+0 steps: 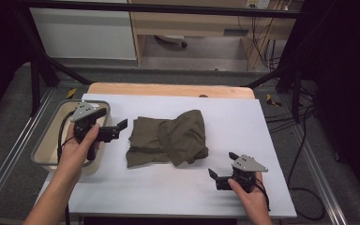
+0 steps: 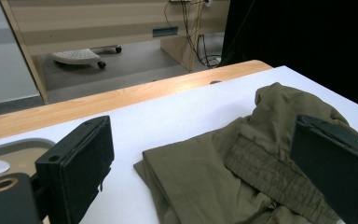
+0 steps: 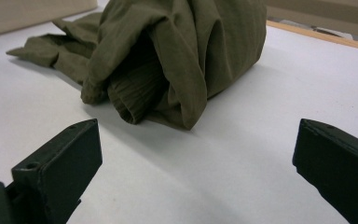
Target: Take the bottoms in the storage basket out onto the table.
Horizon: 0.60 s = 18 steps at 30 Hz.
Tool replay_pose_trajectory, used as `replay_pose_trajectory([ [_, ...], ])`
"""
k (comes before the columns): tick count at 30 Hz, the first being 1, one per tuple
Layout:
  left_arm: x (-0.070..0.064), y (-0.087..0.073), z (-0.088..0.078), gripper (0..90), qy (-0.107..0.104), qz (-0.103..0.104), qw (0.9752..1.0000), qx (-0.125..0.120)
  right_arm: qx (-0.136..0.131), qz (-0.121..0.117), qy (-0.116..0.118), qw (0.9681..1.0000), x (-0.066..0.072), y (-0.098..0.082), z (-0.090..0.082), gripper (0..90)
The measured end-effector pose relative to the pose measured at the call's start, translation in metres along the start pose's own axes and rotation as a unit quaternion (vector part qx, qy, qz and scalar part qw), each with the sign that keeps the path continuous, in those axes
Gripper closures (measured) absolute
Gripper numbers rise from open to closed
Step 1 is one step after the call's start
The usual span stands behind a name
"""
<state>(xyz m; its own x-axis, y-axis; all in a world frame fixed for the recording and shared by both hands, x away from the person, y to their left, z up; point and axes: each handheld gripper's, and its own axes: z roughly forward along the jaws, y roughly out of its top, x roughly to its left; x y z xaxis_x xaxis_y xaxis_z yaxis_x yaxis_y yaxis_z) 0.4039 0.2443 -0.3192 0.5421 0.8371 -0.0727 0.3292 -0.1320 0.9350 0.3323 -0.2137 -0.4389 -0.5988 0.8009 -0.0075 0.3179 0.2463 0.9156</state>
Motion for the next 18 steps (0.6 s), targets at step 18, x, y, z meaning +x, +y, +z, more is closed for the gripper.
replay_pose_trajectory([
  [18, 0.006, -0.012, -0.019, 6.1, 0.01, 0.02, 0.9998, 0.001, 0.004, -0.002, -0.003, 1.0, 0.0, -0.001, 0.0, 1.9],
])
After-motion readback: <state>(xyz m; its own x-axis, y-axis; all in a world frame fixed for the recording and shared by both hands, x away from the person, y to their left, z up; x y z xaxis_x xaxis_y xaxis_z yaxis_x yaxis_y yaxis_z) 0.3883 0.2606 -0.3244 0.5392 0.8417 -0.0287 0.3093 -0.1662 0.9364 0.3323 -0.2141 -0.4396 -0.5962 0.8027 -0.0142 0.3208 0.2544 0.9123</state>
